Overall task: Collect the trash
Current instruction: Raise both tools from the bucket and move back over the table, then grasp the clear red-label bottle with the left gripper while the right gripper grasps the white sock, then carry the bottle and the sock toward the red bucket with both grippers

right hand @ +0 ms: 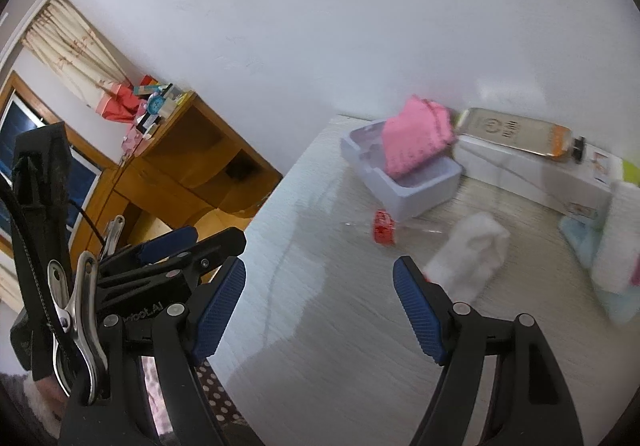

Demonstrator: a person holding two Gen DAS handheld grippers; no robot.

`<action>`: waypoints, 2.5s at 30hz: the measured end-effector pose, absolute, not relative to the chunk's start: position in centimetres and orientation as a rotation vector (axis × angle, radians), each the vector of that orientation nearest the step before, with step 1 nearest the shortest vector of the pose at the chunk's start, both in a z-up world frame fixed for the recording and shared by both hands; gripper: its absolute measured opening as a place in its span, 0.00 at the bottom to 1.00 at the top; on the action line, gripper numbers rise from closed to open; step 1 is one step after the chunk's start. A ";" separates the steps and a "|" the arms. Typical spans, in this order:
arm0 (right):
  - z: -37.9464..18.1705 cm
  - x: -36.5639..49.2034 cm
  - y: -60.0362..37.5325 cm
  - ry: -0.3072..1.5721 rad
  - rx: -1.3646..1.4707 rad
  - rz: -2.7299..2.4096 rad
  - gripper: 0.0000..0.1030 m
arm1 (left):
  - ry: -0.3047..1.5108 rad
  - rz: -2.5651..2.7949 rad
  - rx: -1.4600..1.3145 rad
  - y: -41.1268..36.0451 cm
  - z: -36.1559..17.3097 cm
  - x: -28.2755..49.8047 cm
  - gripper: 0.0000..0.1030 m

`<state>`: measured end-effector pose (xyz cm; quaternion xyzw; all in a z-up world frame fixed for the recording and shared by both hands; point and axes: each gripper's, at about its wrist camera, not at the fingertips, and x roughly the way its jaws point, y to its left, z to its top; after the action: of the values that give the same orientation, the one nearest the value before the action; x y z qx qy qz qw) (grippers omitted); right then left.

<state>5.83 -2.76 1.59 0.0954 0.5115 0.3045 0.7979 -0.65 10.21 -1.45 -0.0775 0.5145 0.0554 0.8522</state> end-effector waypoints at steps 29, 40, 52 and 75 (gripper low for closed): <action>-6.5 11.1 -7.9 1.213 0.115 0.314 0.75 | 1.133 -0.276 0.253 2.1 -11.7 7.4 0.74; -6.2 11.2 -6.1 1.175 0.014 0.291 0.21 | 1.193 -0.394 0.236 1.2 -12.1 6.6 0.30; -2.5 9.3 -8.8 1.123 0.140 0.346 0.17 | 1.192 -0.440 0.091 2.4 -8.3 2.8 0.30; 4.6 5.1 -3.4 1.003 0.083 0.560 0.17 | 1.088 -0.187 -0.094 10.9 -1.9 -2.0 0.30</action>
<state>5.14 -3.40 4.61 0.0393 0.4740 0.2650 0.8388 -2.04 10.91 -1.92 -0.0448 0.5166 -0.0888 0.8504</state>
